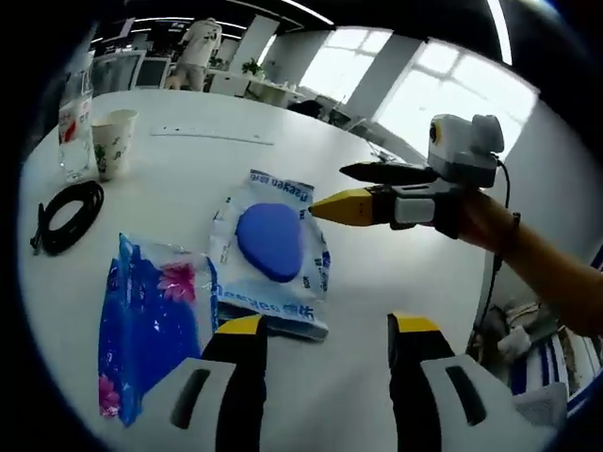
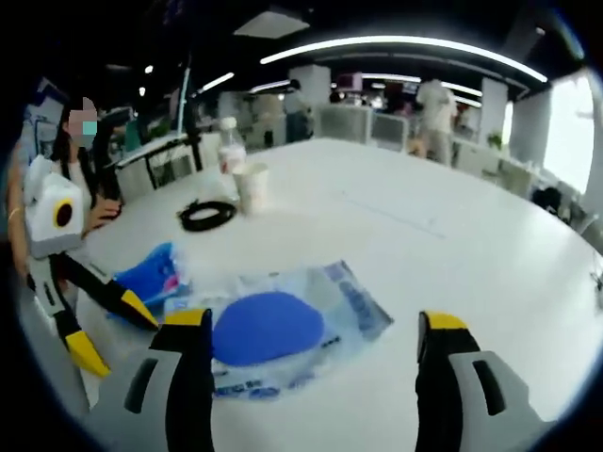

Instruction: Arrange the tabletop items into an orderly group along one side of the table until the central work area is clear of visible clutter.

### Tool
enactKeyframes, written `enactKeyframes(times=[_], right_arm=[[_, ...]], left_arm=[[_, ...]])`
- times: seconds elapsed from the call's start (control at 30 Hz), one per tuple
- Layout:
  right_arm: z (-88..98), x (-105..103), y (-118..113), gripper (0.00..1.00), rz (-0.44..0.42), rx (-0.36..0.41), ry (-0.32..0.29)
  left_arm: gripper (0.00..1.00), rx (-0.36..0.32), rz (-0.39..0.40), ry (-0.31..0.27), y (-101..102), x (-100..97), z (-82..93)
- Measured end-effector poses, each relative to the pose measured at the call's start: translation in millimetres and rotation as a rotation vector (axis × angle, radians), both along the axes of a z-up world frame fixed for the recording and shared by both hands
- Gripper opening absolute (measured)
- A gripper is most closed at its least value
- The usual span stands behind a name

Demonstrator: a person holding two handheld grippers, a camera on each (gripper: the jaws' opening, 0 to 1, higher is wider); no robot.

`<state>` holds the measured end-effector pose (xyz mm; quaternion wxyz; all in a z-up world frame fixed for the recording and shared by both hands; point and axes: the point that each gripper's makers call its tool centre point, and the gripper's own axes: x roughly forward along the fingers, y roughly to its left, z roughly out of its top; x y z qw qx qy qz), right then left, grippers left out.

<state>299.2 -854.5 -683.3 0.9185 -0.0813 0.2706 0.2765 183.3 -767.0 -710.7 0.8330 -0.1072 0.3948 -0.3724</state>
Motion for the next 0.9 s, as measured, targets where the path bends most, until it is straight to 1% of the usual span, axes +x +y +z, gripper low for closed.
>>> enactKeyframes(times=[0.03,0.07,0.1,0.17,0.27,0.3,0.37,0.43,0.47,0.5,0.53,0.57,0.6,0.63,0.67,0.73,0.77,0.9], right_arm=[[-2.1,3,0,0.85,0.002,-0.005,-0.007],[-3.6,5,-1,0.83,0.002,-0.005,-0.007],[-4.8,7,-1,0.82,0.001,-0.004,-0.009],[-7.5,13,-3,0.8,0.002,-0.008,-0.02],[-11.2,21,-6,0.75,-0.003,-0.014,-0.028],[-12.2,23,-7,0.73,-0.001,-0.013,-0.031],[-16.4,27,-9,0.7,-0.001,-0.011,-0.032],[-21.8,31,-12,0.67,-0.001,-0.029,-0.037],[-25.7,33,-14,0.64,0.002,-0.031,-0.033],[-28.6,34,-15,0.6,0.0,-0.031,-0.027],[-31.8,35,-17,0.58,-0.006,-0.034,-0.019],[-33.4,37,-19,0.56,-0.007,-0.034,-0.019],[-34.1,38,-20,0.55,-0.011,-0.031,-0.019],[-34.5,39,-20,0.54,-0.011,-0.029,-0.017],[-34.9,40,-20,0.53,-0.008,-0.031,-0.017],[-36.4,43,-24,0.5,0.0,-0.073,-0.026],[-36.8,44,-24,0.48,-0.001,-0.076,-0.026],[-40.7,48,-26,0.42,0.001,-0.07,-0.016]], left_arm=[[0.46,0.0,0.021,0.018,1,0.3,-2.2],[0.45,0.02,0.065,0.042,6,1.4,-7.2],[0.45,0.011,0.074,0.048,5,1.3,-8.0],[0.43,0.014,0.047,0.052,2,0.4,-10.4],[0.43,0.026,0.052,0.055,2,1.2,-12.8],[0.43,0.018,0.07,0.074,2,1.5,-14.1],[0.41,0.015,0.09,0.085,2,3.0,-16.1],[0.39,0.017,0.137,0.118,4,3.8,-19.7],[0.38,-0.001,0.159,0.15,2,3.5,-21.7],[0.35,-0.014,0.188,0.152,2,7.4,-20.9],[0.34,-0.023,0.226,0.192,2,5.3,-21.4],[0.33,-0.047,0.246,0.186,0,9.3,-19.1],[0.33,-0.039,0.23,0.195,0,9.0,-19.5],[0.32,-0.031,0.231,0.192,0,10.5,-18.9],[0.32,-0.034,0.246,0.198,0,13.5,-19.3],[0.31,-0.04,0.269,0.23,1,14.4,-20.4],[0.29,-0.048,0.277,0.241,1,14.9,-20.6],[0.24,-0.032,0.285,0.25,5,14.1,-23.9]])
